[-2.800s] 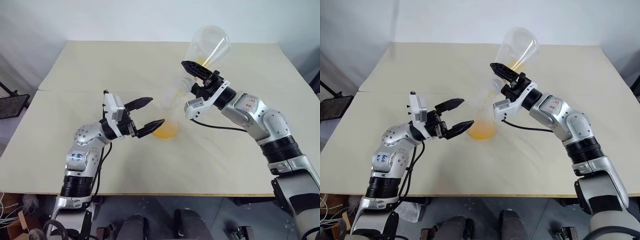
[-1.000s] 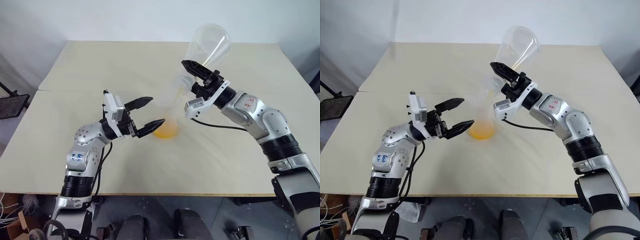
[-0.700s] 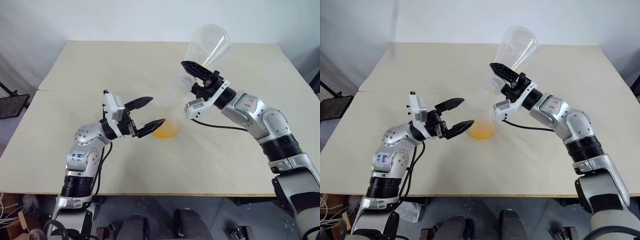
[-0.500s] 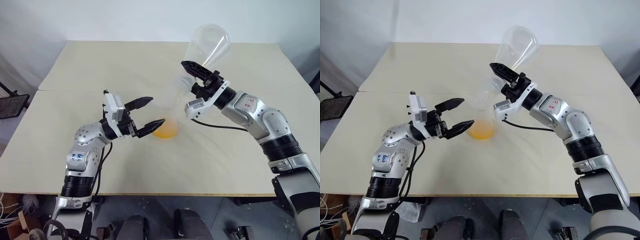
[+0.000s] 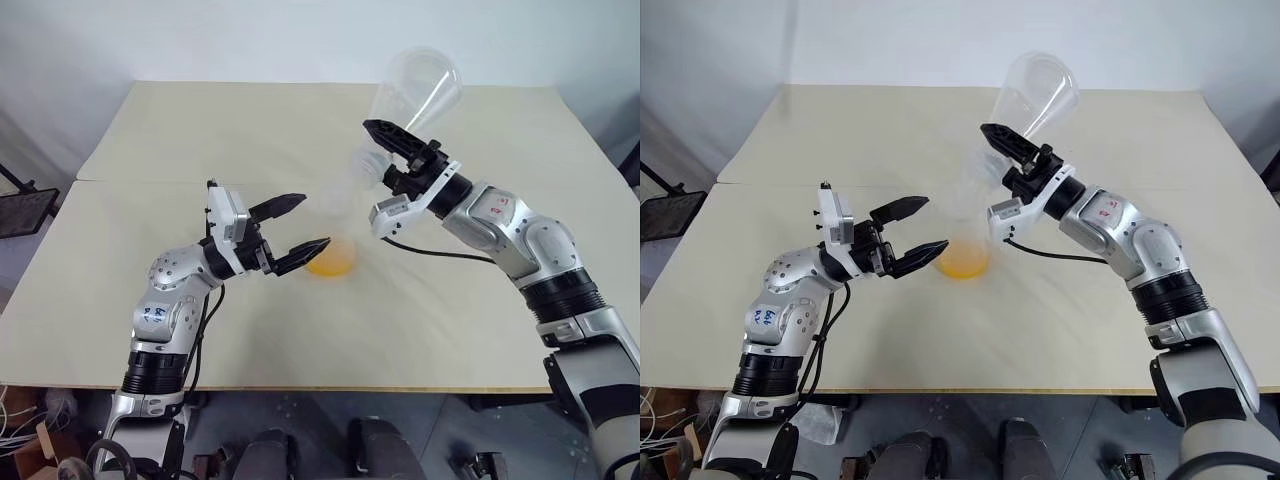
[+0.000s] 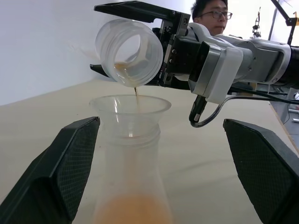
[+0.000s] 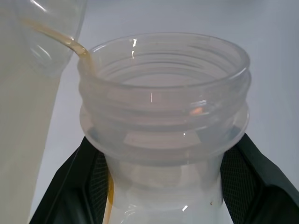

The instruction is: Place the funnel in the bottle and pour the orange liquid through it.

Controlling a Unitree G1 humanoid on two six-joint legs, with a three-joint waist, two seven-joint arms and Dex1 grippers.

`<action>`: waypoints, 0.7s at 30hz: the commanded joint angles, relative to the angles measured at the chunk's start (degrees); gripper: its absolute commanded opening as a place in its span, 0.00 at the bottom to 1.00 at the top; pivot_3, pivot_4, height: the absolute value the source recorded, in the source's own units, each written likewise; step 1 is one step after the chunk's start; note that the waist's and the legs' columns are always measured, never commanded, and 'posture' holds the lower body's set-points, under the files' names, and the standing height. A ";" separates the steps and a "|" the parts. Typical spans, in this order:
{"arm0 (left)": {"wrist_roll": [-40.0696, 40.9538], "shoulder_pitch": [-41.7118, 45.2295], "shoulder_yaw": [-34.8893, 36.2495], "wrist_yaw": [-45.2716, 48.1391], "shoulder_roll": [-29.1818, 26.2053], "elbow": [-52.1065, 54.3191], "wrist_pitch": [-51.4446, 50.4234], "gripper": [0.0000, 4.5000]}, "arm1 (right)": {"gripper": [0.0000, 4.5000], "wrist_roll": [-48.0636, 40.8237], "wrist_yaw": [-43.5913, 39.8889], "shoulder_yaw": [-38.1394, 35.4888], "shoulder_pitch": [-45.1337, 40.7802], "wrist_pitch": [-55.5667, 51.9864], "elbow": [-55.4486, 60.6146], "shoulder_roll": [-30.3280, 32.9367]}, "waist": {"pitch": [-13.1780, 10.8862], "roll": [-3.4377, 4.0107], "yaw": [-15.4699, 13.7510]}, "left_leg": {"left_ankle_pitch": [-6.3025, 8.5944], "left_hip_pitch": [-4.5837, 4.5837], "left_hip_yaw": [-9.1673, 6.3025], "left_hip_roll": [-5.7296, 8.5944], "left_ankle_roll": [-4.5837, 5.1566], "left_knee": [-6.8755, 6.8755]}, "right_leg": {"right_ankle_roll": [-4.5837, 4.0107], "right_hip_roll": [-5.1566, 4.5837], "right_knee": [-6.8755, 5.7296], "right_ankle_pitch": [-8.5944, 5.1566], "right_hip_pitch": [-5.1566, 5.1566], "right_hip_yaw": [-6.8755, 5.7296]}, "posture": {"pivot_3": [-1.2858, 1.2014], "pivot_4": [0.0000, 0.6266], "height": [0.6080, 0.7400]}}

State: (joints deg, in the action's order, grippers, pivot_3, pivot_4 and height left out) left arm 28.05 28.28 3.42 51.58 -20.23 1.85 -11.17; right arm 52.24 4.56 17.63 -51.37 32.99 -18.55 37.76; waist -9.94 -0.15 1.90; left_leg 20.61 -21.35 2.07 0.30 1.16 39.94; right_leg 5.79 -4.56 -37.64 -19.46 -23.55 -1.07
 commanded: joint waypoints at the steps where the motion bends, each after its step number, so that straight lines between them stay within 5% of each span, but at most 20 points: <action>1: 1.02 0.60 0.33 0.21 0.01 1.84 0.79 1.00 | 0.60 -5.38 -1.52 -2.79 -0.02 -1.27 0.97 -0.49 | 0.00 0.00 0.02 | 0.00 0.00 0.00 0.00 0.00 0.00 | 0.00 0.00 0.00 0.00 0.00 0.00 | 0.52 0.24 1.00; 16: 1.17 -0.18 0.67 0.24 -0.50 2.47 0.44 1.00 | 0.60 -29.26 -13.49 -13.39 1.54 -14.61 5.76 -4.86 | 0.00 0.00 -0.18 | 0.00 0.00 -0.04 -0.01 0.01 0.01 | 0.00 -0.01 -0.01 0.00 0.02 -0.02 | 0.52 0.24 1.00; 21: 1.37 -0.55 0.95 0.94 -1.29 2.41 0.28 1.00 | 0.60 -48.81 -20.58 -25.97 5.37 -34.55 12.35 -7.43 | 0.00 0.00 -0.31 | 0.00 0.00 -0.05 -0.01 0.01 0.01 | 0.00 -0.02 -0.01 0.00 0.04 -0.03 | 0.52 0.24 1.00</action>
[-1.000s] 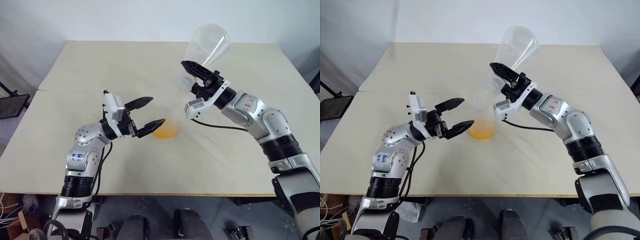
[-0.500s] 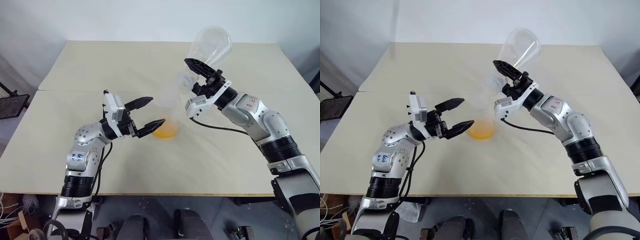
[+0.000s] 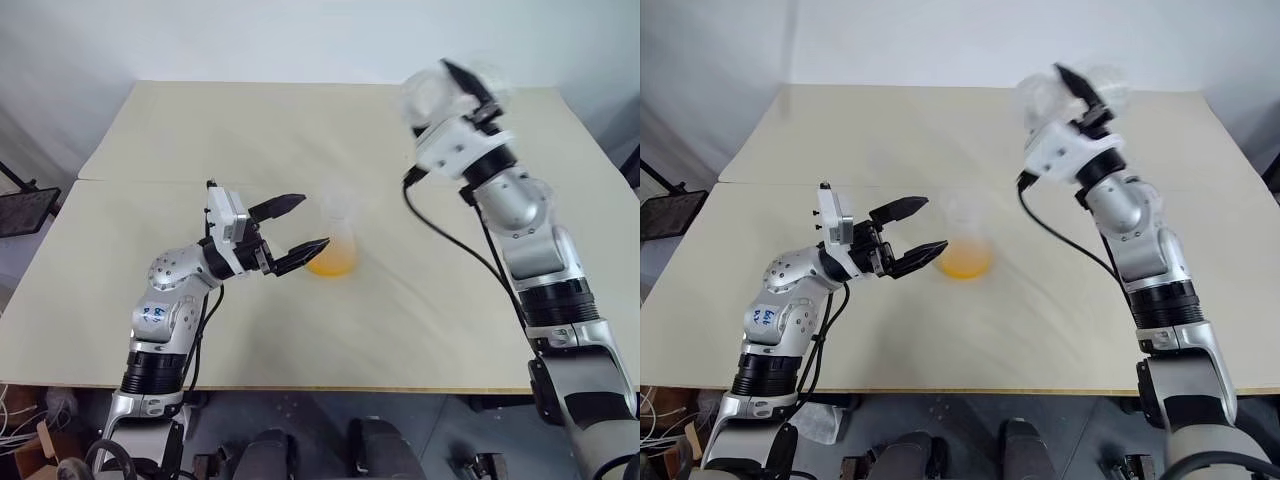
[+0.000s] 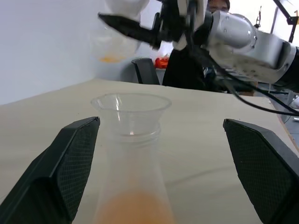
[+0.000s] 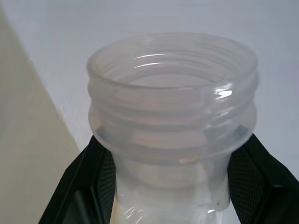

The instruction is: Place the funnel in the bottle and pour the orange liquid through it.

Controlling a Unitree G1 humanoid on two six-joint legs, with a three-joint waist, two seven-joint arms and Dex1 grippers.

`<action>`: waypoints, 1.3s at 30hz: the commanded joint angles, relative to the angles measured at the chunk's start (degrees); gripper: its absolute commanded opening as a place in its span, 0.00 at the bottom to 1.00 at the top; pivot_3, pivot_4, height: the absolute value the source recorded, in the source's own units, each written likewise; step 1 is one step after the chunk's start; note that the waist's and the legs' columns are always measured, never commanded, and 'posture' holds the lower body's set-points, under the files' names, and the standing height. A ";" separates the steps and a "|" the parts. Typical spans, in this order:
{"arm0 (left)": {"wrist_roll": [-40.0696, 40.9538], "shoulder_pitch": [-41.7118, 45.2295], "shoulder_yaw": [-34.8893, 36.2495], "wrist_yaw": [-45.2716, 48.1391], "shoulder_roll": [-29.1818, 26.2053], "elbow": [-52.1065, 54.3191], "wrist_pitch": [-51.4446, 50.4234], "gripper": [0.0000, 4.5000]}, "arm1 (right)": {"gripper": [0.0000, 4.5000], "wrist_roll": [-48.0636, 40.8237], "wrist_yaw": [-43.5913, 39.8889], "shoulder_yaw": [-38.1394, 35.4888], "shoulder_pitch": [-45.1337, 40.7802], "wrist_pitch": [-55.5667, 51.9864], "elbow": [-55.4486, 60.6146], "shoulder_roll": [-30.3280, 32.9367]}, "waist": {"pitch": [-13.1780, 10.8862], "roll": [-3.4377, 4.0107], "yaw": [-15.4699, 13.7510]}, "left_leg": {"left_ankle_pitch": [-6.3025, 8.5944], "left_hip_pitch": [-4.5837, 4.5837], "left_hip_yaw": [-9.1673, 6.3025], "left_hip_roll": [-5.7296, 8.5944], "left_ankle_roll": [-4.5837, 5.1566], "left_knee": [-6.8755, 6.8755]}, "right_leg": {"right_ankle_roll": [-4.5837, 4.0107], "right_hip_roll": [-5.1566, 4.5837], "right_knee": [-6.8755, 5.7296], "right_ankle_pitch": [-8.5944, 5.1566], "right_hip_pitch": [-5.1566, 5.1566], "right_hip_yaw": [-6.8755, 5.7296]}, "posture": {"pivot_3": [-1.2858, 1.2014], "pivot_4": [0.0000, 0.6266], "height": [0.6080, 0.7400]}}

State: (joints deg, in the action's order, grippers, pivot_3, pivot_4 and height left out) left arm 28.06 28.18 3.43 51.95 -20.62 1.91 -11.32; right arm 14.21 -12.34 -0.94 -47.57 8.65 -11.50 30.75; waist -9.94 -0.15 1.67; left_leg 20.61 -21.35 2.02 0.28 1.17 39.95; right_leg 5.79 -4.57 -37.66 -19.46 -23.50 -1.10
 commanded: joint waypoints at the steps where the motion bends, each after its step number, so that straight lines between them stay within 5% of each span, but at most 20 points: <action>1: 1.34 -0.48 1.00 0.74 -1.05 2.27 0.44 1.00 | 0.60 -13.20 -4.84 -8.73 2.33 -13.35 6.55 -0.53 | 0.00 0.00 -0.09 | 0.00 0.00 -0.03 0.00 0.00 0.00 | 0.00 0.00 0.00 0.00 0.02 -0.02 | 0.52 0.24 1.00; 5: 1.61 -0.34 1.35 1.76 -1.94 1.58 0.43 1.00 | 0.60 -25.91 -10.71 -15.12 8.01 -27.90 11.05 -0.18 | 0.00 0.00 -0.07 | 0.00 0.00 -0.03 0.00 0.01 -0.02 | 0.00 -0.01 0.02 0.00 0.04 -0.01 | 0.52 0.24 1.00; 12: 1.95 -0.22 1.23 2.96 -2.87 1.11 0.10 1.00 | 0.60 -31.01 -12.61 -16.59 13.76 -39.62 12.37 1.47 | 0.00 0.00 0.00 | 0.00 0.01 0.03 -0.01 0.01 -0.04 | 0.00 0.00 0.02 0.00 0.01 0.06 | 0.52 0.24 1.00; 19: 2.02 -0.11 1.38 3.22 -3.09 1.31 -0.22 1.00 | 0.60 -32.92 -12.31 -17.14 13.67 -39.90 8.90 0.60 | 0.00 0.00 -0.08 | 0.00 0.02 0.03 -0.01 0.00 -0.04 | 0.00 0.00 0.03 0.00 0.01 0.06 | 0.52 0.24 1.00; 25: 2.17 -0.35 1.63 3.26 -3.66 1.48 -0.41 1.00 | 0.99 -33.74 -12.44 -17.76 13.65 -38.84 8.29 1.42 | 0.00 0.00 -0.10 | 0.00 0.02 0.03 0.00 0.00 -0.04 | 0.00 0.00 0.04 0.00 0.01 0.06 | 0.52 0.24 1.00; 32: 2.22 -0.91 1.76 4.98 -5.74 1.21 -1.18 1.00 | 0.99 -36.70 -19.95 -20.32 16.67 -37.57 10.53 7.47 | 0.00 0.00 -0.28 | 0.00 0.01 0.02 0.00 0.01 -0.05 | 0.00 0.00 0.08 0.00 0.01 0.05 | 0.52 0.24 1.00; 39: 1.59 -2.72 2.86 8.62 -10.05 -0.85 0.00 1.00 | 0.99 -41.74 -38.27 -25.22 30.16 -29.47 12.03 15.12 | 0.00 0.00 -0.42 | 0.02 0.02 0.02 0.00 0.04 -0.16 | 0.00 0.01 0.22 0.00 0.08 0.04 | 0.52 0.24 1.00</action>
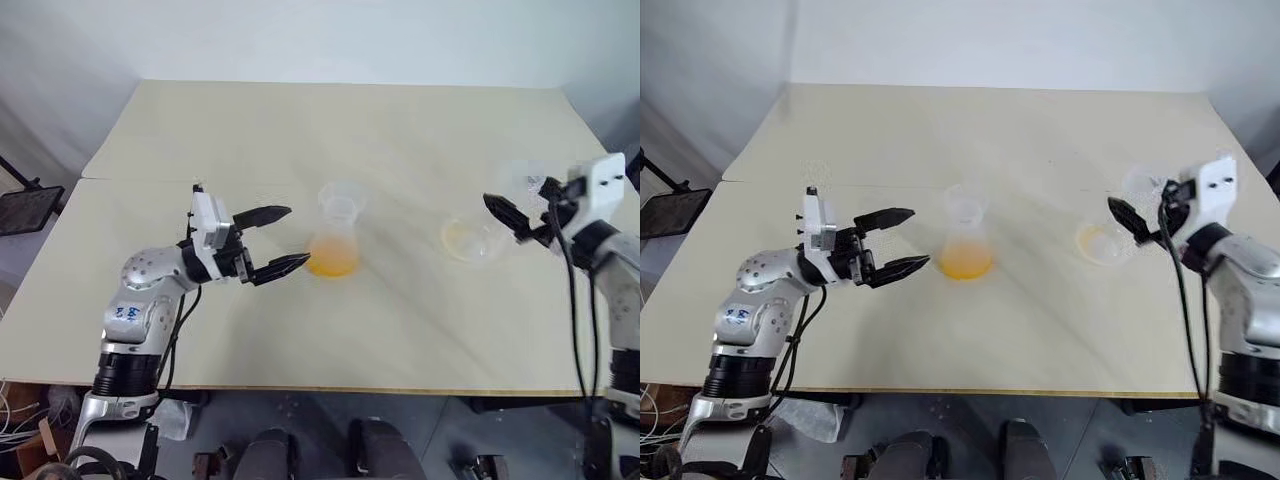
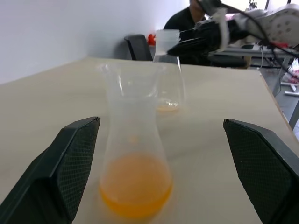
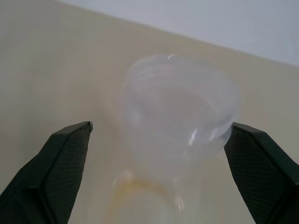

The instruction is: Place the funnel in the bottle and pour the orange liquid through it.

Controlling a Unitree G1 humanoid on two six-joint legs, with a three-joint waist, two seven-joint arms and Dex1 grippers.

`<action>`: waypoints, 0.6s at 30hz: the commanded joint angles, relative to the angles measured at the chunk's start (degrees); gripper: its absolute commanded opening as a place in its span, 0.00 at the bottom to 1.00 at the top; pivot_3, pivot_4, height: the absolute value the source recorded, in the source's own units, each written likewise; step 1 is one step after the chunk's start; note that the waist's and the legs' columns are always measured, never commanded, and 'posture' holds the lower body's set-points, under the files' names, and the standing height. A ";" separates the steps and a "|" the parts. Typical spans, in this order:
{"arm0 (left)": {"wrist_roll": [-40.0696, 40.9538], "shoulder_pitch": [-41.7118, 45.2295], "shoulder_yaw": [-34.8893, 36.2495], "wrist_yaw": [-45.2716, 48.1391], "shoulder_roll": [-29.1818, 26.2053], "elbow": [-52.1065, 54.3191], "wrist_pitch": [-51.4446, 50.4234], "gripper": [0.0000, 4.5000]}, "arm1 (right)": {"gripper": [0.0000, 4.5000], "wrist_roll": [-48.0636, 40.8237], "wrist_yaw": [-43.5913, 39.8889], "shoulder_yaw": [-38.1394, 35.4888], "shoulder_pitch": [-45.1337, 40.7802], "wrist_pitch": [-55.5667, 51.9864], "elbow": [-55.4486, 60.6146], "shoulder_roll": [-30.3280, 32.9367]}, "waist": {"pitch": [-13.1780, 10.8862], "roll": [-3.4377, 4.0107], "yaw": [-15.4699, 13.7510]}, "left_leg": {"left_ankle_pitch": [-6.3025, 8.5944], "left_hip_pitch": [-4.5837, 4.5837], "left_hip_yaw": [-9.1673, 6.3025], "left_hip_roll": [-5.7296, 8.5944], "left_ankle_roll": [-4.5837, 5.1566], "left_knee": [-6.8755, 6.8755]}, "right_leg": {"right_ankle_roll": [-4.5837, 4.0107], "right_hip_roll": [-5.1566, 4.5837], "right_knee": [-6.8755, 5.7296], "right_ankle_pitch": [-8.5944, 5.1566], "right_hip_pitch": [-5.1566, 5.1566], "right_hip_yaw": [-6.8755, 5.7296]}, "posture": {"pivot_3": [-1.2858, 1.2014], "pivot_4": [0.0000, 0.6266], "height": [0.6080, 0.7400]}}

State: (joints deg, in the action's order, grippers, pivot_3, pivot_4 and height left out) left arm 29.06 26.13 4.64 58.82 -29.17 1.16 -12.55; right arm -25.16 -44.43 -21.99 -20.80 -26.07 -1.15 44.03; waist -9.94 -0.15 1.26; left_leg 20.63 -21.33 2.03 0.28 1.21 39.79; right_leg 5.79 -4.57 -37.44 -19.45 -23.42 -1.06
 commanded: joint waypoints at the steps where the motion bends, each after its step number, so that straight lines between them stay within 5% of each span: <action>1: 0.58 -1.00 1.75 2.21 -2.08 -0.18 1.22 1.00 | 0.99 -3.84 -8.64 -6.08 5.19 7.78 1.65 1.48 | 0.00 0.00 0.00 | 0.00 0.00 0.01 0.00 0.00 0.00 | 0.00 0.00 0.00 0.00 0.00 0.01 | 0.52 0.24 1.00; 10: -3.37 -7.99 2.65 2.79 -7.59 1.24 4.43 1.00 | 0.99 -12.29 -26.54 -8.68 21.65 9.34 12.98 5.63 | -0.01 -0.01 0.26 | 0.01 0.14 0.02 -0.02 0.03 -0.08 | 0.00 -0.02 0.07 0.00 0.11 0.07 | 0.52 0.24 1.00; 18: -4.16 -12.39 4.41 0.80 -9.42 4.10 5.97 1.00 | 0.99 -15.60 -24.13 -2.82 23.56 7.21 24.95 3.25 | -0.01 -0.01 -0.15 | -0.01 0.20 -0.01 -0.03 0.02 -0.15 | -0.01 -0.06 0.47 0.00 0.17 0.07 | 0.52 0.24 1.00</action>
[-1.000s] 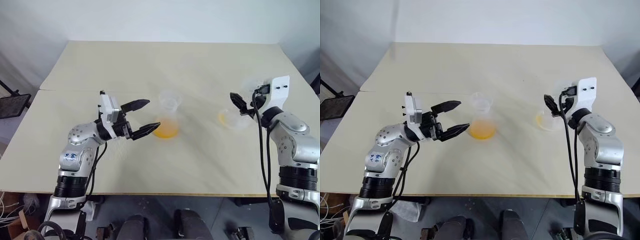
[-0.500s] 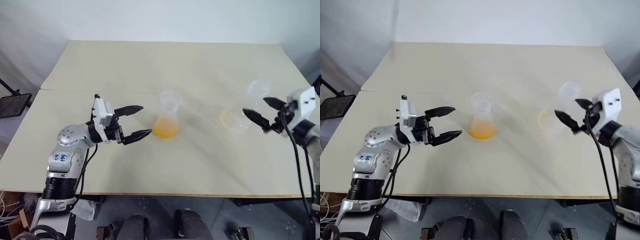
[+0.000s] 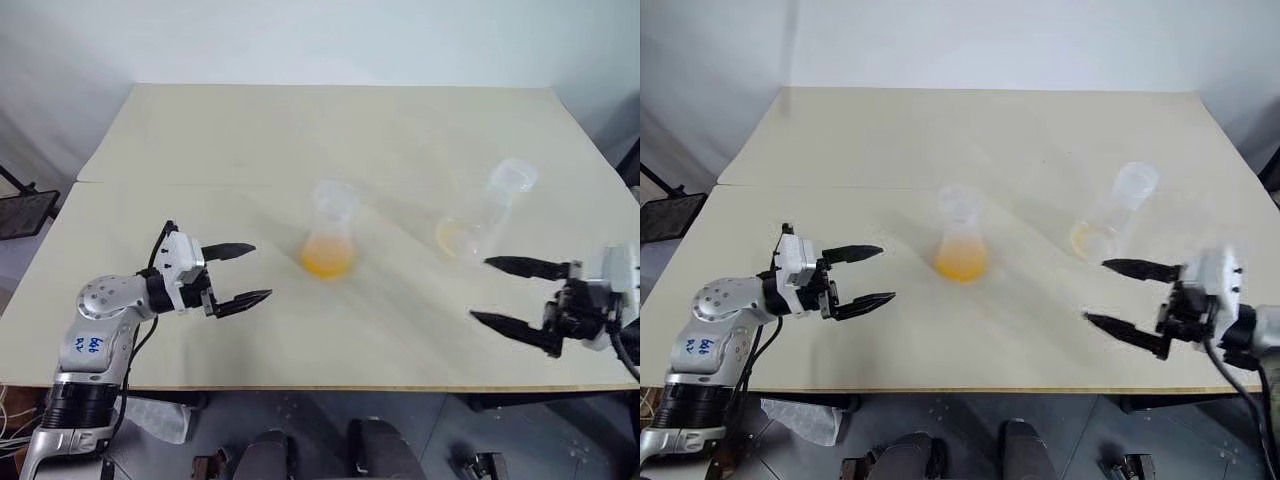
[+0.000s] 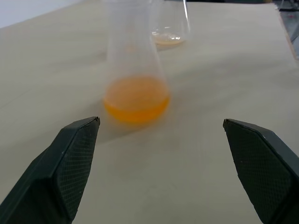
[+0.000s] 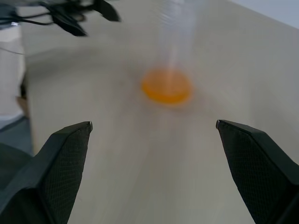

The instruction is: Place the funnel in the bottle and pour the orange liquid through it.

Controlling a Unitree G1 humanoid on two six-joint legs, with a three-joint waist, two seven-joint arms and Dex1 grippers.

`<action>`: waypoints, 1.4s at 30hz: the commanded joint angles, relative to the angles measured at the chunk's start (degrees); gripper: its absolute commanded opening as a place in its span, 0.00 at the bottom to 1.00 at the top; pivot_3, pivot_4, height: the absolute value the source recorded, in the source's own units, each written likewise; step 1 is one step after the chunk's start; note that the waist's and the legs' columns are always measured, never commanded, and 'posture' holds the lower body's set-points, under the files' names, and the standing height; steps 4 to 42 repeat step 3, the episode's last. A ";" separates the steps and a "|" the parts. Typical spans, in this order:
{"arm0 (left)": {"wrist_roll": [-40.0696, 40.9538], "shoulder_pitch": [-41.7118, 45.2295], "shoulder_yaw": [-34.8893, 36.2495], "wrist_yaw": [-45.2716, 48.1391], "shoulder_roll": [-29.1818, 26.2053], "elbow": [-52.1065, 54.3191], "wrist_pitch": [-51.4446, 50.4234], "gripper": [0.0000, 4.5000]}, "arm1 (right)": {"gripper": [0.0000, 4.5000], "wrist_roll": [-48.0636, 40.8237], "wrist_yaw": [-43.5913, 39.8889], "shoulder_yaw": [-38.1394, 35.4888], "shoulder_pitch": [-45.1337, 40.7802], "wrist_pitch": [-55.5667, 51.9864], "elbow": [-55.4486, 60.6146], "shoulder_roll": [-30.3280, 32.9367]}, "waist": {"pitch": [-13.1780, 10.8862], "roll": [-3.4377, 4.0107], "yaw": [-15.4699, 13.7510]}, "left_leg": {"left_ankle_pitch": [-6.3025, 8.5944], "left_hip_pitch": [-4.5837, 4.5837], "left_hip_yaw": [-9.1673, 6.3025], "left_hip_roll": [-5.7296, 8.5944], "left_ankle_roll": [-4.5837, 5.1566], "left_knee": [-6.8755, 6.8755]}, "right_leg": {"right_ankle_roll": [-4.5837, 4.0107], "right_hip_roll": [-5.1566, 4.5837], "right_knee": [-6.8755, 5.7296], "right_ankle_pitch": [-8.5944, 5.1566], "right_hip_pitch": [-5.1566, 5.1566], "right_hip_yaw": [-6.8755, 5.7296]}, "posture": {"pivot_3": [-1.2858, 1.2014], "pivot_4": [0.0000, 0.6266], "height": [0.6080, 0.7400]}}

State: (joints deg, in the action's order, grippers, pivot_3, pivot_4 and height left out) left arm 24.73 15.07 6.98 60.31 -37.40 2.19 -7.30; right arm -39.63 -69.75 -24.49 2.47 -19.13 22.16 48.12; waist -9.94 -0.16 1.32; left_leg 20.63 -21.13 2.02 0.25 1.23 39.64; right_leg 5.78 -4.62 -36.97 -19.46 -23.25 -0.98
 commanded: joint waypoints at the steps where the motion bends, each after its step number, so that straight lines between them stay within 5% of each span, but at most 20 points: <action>1: 0.11 -2.03 2.44 -0.85 -1.37 3.49 1.14 1.00 | 0.99 -0.86 1.40 -0.11 0.53 0.77 1.64 -1.18 | 0.00 -0.01 -0.38 | 0.02 -0.02 -0.02 0.01 0.03 0.00 | 0.00 -0.01 0.02 0.00 0.00 -0.02 | 0.52 0.24 1.00; 42: 0.22 -3.12 2.97 -1.12 -1.52 4.27 1.50 1.00 | 0.99 -0.28 1.36 0.06 1.19 1.52 1.51 -1.47 | 0.00 0.00 -0.59 | 0.05 -0.04 -0.02 0.02 0.06 0.00 | 0.00 -0.02 0.05 0.00 0.00 -0.02 | 0.52 0.24 1.00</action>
